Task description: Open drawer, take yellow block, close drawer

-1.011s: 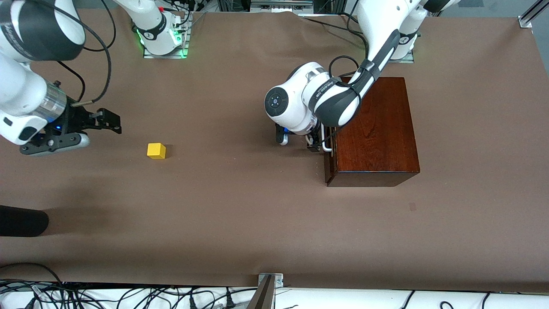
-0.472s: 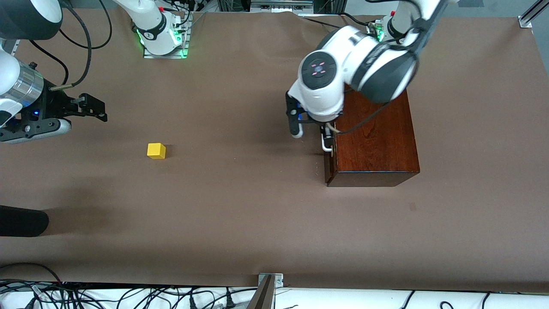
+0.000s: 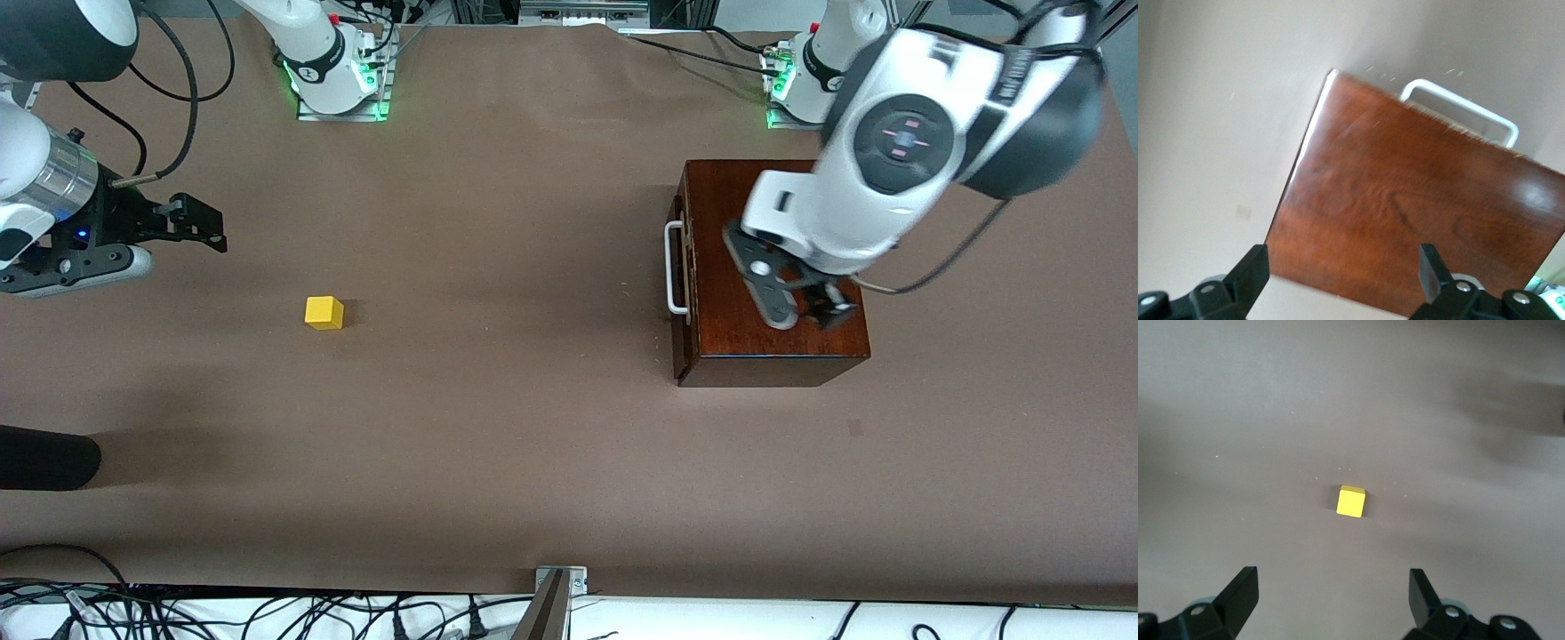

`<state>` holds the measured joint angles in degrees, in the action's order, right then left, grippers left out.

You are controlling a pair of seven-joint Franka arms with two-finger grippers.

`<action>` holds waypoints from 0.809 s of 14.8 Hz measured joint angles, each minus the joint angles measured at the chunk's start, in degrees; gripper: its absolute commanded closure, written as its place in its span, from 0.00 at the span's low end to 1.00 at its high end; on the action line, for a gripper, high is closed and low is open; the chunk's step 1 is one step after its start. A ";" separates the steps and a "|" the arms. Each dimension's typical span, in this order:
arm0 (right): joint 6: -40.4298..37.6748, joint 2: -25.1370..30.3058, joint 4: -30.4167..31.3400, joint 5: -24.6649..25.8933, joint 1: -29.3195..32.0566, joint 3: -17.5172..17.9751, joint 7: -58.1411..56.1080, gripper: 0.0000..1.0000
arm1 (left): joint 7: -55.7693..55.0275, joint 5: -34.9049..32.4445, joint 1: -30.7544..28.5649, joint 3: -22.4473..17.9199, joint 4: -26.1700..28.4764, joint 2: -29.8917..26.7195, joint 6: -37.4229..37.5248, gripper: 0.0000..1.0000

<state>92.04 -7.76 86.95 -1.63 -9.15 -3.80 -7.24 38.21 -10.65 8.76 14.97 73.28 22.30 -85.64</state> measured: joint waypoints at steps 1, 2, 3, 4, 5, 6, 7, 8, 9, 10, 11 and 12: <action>0.08 0.00 0.00 0.12 0.00 -0.01 0.00 0.00 | -2.95 0.13 -1.51 -0.26 -0.65 -0.33 0.42 0.00; 0.17 0.00 -0.05 0.18 0.00 -0.01 0.00 0.00 | -6.06 0.43 -2.44 -0.91 -1.37 -0.96 0.80 0.00; 0.23 0.01 -0.21 0.24 -0.02 -0.01 0.00 0.00 | -9.03 0.96 -2.93 -1.74 -1.74 -1.95 1.32 0.00; 0.23 0.01 -0.46 0.29 -0.12 0.00 0.00 0.00 | -11.70 2.17 -3.05 -2.97 -1.63 -3.33 1.71 0.00; 0.23 0.01 -0.66 0.32 -0.24 0.00 0.00 0.00 | -14.09 4.05 -2.96 -4.58 -1.10 -4.91 1.95 0.00; 0.23 0.01 -0.81 0.34 -0.30 0.00 0.00 0.00 | -16.51 6.44 -2.79 -6.60 -0.15 -6.65 1.69 0.00; 0.23 0.02 -0.89 0.35 -0.32 -0.03 0.00 0.00 | -18.83 8.58 -2.58 -8.94 1.51 -8.60 0.56 0.00; 0.23 0.02 -0.90 0.37 -0.32 -0.07 0.00 0.00 | -21.06 10.06 -2.48 -11.17 3.89 -10.74 -1.24 0.00; 0.23 0.03 -0.91 0.45 -0.32 -0.13 0.00 0.00 | -23.43 10.80 -2.50 -12.76 6.66 -12.91 -3.02 0.00; 0.23 0.06 -0.93 0.59 -0.32 -0.25 0.00 0.00 | -26.13 11.02 -2.56 -13.63 9.51 -15.08 -4.25 0.00; 0.23 0.09 -0.96 0.67 -0.31 -0.39 0.00 0.00 | -29.16 11.02 -2.60 -14.01 12.15 -17.13 -4.76 0.00; 0.23 0.12 -0.99 0.68 -0.31 -0.55 0.00 0.00 | -32.19 11.02 -2.66 -14.13 14.56 -19.08 -5.01 0.00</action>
<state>92.27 -7.64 85.96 -0.95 -9.46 -4.35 -7.24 6.02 0.37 6.10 0.84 87.84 3.22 -90.65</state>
